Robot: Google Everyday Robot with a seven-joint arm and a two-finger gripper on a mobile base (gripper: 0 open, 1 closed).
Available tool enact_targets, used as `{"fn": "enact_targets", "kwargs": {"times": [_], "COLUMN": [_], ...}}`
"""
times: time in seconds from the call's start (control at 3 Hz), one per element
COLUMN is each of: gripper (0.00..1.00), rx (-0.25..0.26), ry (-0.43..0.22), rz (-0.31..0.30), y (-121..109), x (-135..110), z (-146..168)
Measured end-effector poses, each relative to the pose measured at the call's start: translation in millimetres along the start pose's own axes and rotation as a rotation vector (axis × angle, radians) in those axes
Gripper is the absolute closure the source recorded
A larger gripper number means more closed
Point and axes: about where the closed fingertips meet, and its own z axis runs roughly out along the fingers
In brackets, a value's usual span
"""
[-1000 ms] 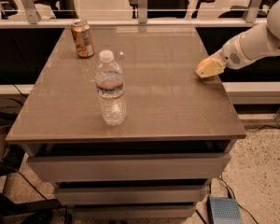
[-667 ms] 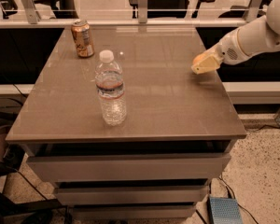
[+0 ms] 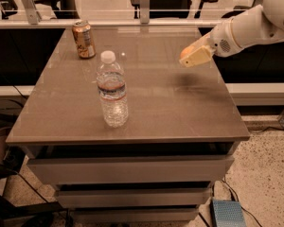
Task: Move orange near orange can
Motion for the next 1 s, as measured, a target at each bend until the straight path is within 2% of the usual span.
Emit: {"fn": "enact_targets", "kwargs": {"times": [0.33,0.67,1.0], "gripper": [1.00,1.00,1.00], "rx": [-0.049,-0.125,-0.194], "ry": [-0.044,-0.128,-0.187], "rz": [-0.048,-0.111,-0.155], "y": [6.2,21.7,42.8], "x": [-26.6,-76.9,-115.1], "z": [27.0,67.8,106.2]}}
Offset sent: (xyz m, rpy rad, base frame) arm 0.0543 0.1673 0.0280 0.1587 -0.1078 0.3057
